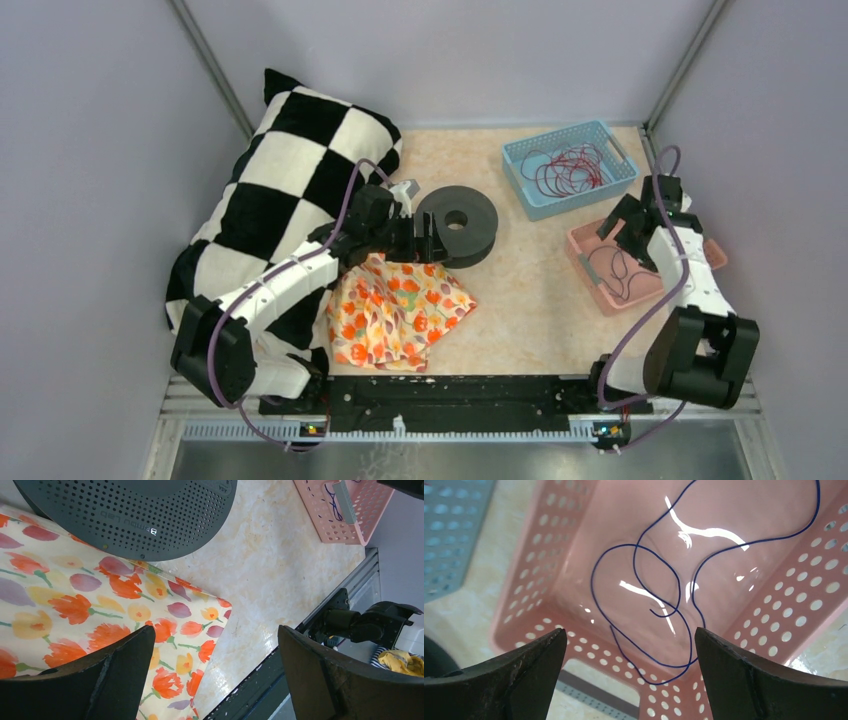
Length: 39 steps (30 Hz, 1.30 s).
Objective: Wrap the cables
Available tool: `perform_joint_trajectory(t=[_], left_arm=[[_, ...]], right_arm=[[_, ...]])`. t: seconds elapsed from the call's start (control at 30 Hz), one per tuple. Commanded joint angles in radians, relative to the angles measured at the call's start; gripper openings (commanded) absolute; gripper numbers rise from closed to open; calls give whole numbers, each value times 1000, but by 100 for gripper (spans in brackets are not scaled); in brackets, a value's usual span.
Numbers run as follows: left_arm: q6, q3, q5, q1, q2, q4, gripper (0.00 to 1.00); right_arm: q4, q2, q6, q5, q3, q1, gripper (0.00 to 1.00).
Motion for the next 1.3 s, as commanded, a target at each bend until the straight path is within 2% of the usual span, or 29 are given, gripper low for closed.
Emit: perform_joint_trajectory(t=[0.0, 0.13, 0.27, 0.33, 0.47, 0.53, 0.77, 0.83, 0.93, 1.1, 1.13, 1.17, 1.27], left_arm=[[0, -15, 5, -2, -35, 29, 99], [-22, -73, 68, -3, -55, 101, 99], [7, -64, 62, -2, -44, 66, 98], [25, -61, 51, -2, -45, 55, 99], [59, -58, 38, -2, -43, 40, 99], [75, -52, 32, -2, -37, 34, 99], [119, -25, 25, -2, -13, 19, 98], [138, -22, 35, -1, -4, 20, 99], [157, -14, 38, -1, 22, 6, 99], [157, -14, 47, -1, 34, -10, 99], [157, -16, 46, 0, 31, -12, 99], [157, -19, 43, -1, 27, -13, 99], [161, -17, 29, -2, 13, -18, 99]], right_arm=[[85, 57, -47, 47, -30, 3, 99], [256, 72, -48, -5, -120, 3, 99], [340, 95, -74, 17, -162, 3, 92], [349, 119, -81, 8, -163, 3, 85], [349, 168, -79, 20, -163, 3, 62], [354, 184, -71, 35, -167, 3, 55], [388, 246, -67, 47, -158, 3, 52], [399, 267, -56, 28, -151, 3, 44], [406, 315, -43, 36, -142, 3, 41], [419, 347, -49, 52, -137, 3, 24], [417, 340, -54, 54, -136, 3, 16], [409, 329, -59, 53, -133, 3, 1], [375, 258, -63, 59, -130, 2, 0]])
